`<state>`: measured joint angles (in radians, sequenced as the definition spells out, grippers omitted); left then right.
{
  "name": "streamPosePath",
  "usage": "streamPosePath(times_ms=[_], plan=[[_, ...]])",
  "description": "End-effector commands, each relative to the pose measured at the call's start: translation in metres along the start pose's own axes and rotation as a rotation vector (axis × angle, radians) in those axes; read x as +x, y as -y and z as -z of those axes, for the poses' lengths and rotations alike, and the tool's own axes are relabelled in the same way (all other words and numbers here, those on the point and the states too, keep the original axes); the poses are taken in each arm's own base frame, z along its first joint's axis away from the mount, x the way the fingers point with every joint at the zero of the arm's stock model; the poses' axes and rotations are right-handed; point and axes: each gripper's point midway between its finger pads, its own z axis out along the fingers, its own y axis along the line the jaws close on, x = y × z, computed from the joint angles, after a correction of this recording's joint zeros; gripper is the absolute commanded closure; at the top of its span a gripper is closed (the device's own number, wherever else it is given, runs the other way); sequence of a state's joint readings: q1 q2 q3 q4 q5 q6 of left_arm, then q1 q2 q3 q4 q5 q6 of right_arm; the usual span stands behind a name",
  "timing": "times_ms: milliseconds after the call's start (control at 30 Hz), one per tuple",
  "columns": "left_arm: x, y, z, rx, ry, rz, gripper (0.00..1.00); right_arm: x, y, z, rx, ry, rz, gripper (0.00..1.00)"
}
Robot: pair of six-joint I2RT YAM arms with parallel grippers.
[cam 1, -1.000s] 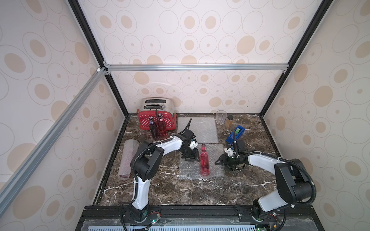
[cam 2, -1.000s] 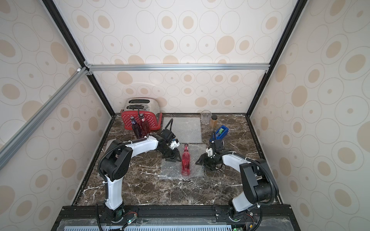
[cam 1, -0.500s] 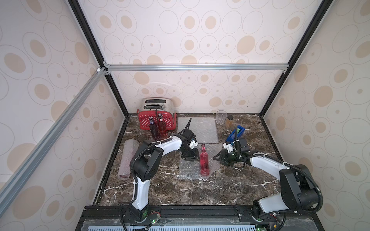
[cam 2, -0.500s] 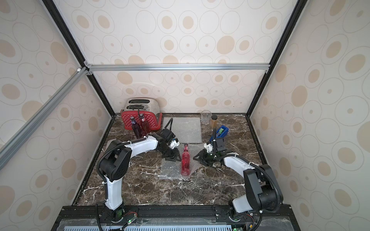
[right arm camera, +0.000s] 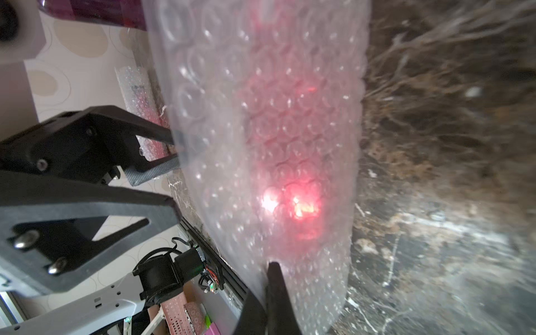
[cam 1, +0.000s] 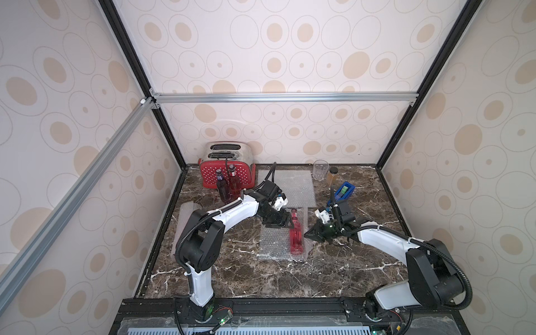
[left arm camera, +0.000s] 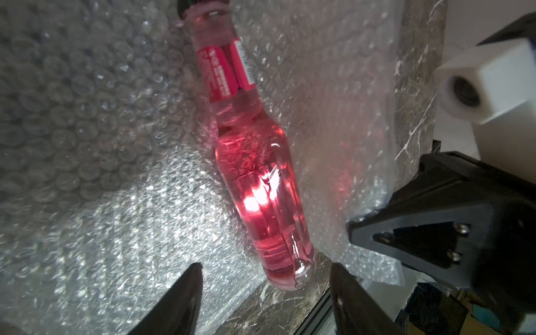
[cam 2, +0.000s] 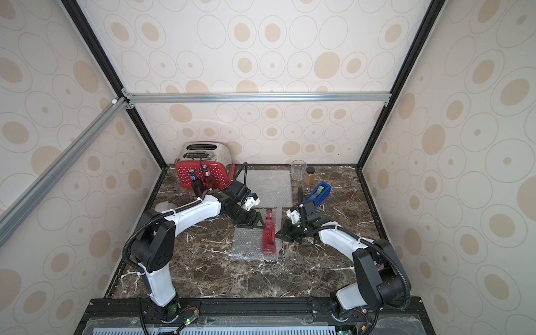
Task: Wrap wine bottles in bubble wrap
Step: Wrap the wine bottle in bubble wrap.
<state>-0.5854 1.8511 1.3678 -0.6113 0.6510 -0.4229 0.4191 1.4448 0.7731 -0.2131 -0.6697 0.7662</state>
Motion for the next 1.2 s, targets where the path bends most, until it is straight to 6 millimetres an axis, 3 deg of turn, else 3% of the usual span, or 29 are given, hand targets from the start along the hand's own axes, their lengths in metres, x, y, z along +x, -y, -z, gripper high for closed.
streamPosePath(times_ms=[0,333,500,667,800,867,1033,1167], plan=[[-0.015,0.028,0.015,0.088,0.039,-0.049,0.25,-0.004,-0.012,-0.008,0.007,-0.004,0.023,0.95],[-0.025,0.021,0.000,0.070,0.010,0.019,0.34,-0.005,-0.026,-0.034,0.022,-0.044,0.041,0.90],[-0.027,0.016,-0.014,0.079,-0.022,0.068,0.45,-0.005,-0.034,-0.040,0.021,-0.055,0.053,0.89],[-0.023,0.007,-0.022,0.057,-0.037,0.096,0.66,-0.005,-0.037,-0.044,0.021,-0.065,0.059,0.89],[-0.020,0.002,-0.020,0.036,-0.033,0.091,0.90,-0.005,-0.037,-0.044,0.026,-0.070,0.058,0.86],[-0.013,-0.003,-0.017,0.003,-0.045,0.091,0.96,-0.004,-0.039,-0.041,0.031,-0.070,0.062,0.81],[-0.007,-0.014,-0.011,-0.045,-0.036,0.076,0.99,0.002,-0.040,-0.020,0.078,-0.040,0.094,0.60],[-0.004,-0.025,-0.012,-0.078,-0.037,0.067,0.99,0.005,-0.028,0.002,0.175,0.013,0.104,0.50]])
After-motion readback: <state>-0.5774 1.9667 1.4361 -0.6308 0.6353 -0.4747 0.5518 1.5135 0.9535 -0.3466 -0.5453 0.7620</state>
